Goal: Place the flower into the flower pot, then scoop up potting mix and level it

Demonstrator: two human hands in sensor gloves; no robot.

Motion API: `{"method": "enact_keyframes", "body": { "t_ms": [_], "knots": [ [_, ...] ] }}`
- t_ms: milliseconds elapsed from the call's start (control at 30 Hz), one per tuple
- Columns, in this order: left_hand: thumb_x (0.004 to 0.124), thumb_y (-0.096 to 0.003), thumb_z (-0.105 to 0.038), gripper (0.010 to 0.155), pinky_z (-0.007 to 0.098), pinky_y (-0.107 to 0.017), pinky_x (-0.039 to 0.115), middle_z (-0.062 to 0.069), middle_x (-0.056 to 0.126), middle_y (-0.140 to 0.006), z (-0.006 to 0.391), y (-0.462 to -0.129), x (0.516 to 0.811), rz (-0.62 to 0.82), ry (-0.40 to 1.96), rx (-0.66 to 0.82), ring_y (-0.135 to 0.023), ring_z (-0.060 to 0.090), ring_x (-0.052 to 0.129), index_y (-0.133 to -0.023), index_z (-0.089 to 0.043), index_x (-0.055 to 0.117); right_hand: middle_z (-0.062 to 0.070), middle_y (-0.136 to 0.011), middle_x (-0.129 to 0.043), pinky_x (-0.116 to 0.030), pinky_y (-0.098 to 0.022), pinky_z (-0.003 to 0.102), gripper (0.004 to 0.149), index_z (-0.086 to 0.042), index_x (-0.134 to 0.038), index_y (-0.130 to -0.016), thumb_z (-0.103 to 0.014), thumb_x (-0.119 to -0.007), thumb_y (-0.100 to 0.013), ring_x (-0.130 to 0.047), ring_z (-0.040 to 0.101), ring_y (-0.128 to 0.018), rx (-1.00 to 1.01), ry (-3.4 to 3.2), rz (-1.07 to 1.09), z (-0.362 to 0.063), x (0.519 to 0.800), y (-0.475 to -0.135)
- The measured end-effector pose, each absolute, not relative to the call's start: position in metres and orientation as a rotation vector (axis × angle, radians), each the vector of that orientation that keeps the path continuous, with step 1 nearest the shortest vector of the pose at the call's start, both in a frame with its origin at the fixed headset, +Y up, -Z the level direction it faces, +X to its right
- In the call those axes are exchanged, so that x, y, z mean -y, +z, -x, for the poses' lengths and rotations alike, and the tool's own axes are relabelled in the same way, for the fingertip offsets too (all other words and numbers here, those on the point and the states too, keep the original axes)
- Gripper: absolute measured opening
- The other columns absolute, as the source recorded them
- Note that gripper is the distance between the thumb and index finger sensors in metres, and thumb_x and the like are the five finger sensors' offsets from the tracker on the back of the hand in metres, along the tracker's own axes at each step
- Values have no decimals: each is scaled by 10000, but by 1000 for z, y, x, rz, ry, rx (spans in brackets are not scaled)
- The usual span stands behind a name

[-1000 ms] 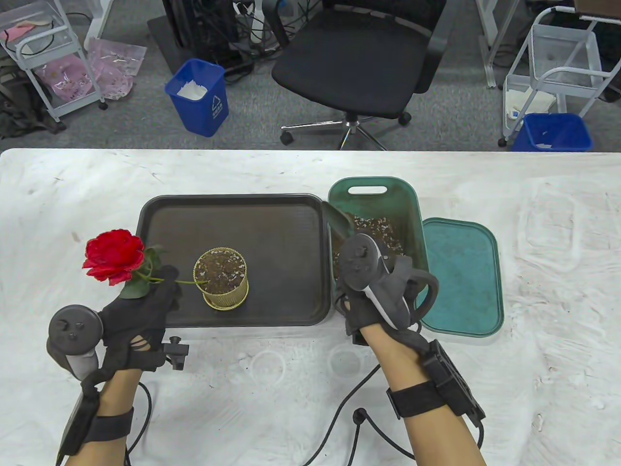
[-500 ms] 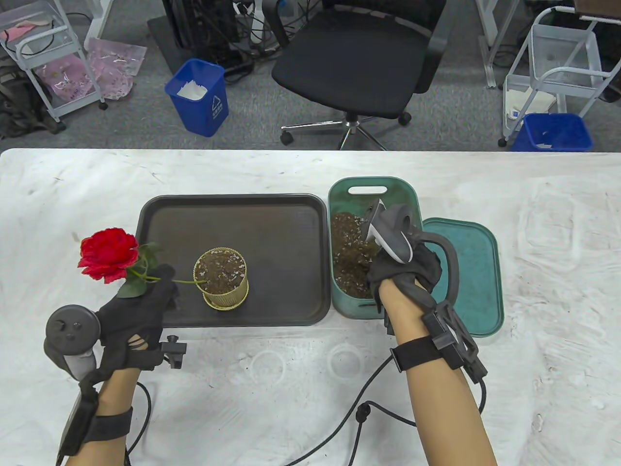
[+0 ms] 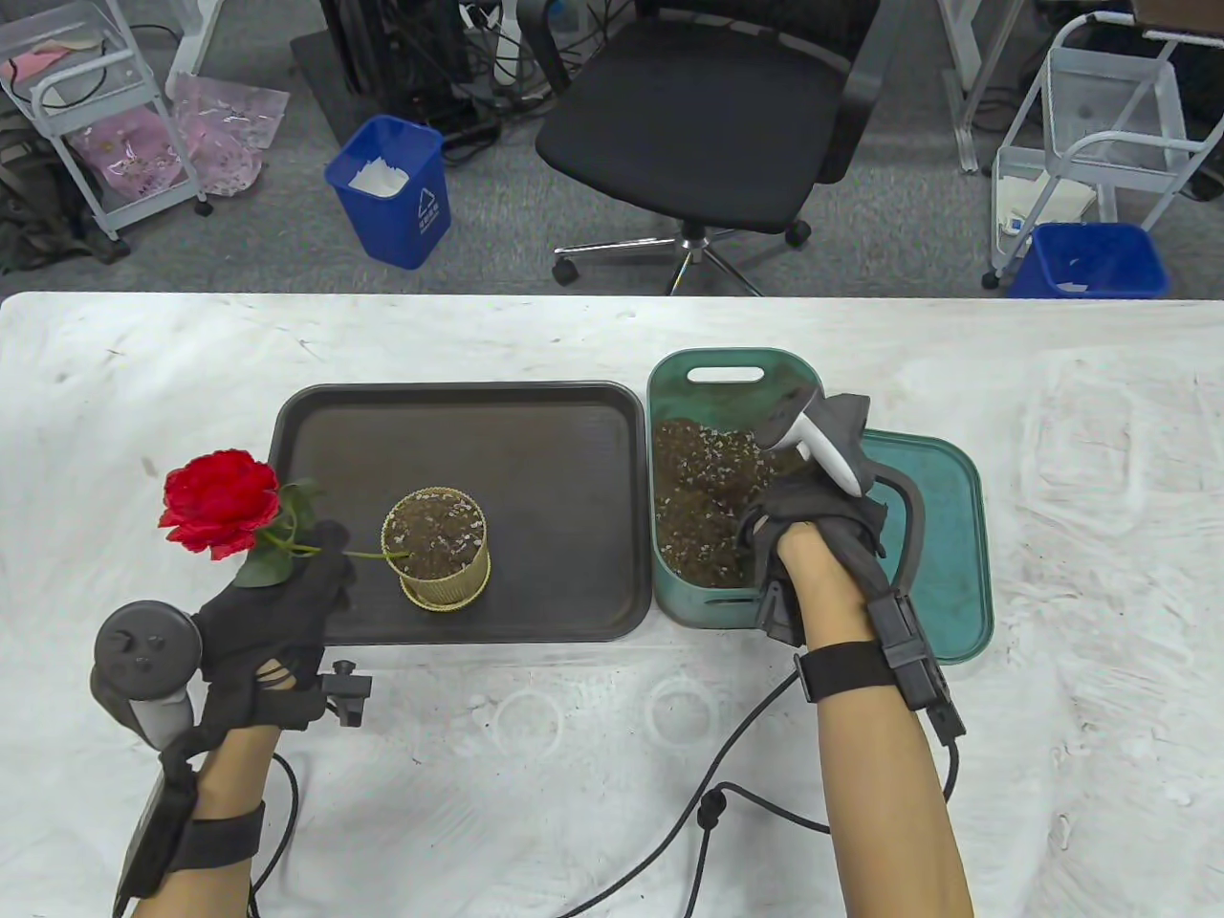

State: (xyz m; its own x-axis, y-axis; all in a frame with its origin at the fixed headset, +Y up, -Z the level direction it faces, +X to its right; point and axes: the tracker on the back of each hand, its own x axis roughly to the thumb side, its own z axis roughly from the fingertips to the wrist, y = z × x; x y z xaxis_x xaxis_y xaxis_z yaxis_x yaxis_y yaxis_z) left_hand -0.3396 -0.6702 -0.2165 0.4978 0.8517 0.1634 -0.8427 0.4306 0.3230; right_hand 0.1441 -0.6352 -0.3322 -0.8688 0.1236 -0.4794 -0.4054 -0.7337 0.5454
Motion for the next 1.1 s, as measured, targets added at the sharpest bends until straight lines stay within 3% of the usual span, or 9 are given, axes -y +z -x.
{"method": "enact_keyframes", "body": {
  "t_ms": [533,1100],
  "knots": [
    [896,-386,-449,434,360,-306,940,-39,1076,-573,339,-217,670,-384,1062,-22,-294,174,1118,-761,-245,966,113,-485,-1016,-898,-25,330,520,-23,-804,-820,-354,-763,-420,-1024,198,-122,-889,2242,507,-146,649,-330],
    [896,-387,-450,434,359,-309,940,-38,1075,-576,337,-217,670,-376,1075,-13,-297,174,1118,-764,-245,965,150,-626,-963,-972,-120,358,546,7,-679,-882,-299,-728,-432,-1085,265,-279,-673,1699,462,-174,658,-292]
  ]
}}
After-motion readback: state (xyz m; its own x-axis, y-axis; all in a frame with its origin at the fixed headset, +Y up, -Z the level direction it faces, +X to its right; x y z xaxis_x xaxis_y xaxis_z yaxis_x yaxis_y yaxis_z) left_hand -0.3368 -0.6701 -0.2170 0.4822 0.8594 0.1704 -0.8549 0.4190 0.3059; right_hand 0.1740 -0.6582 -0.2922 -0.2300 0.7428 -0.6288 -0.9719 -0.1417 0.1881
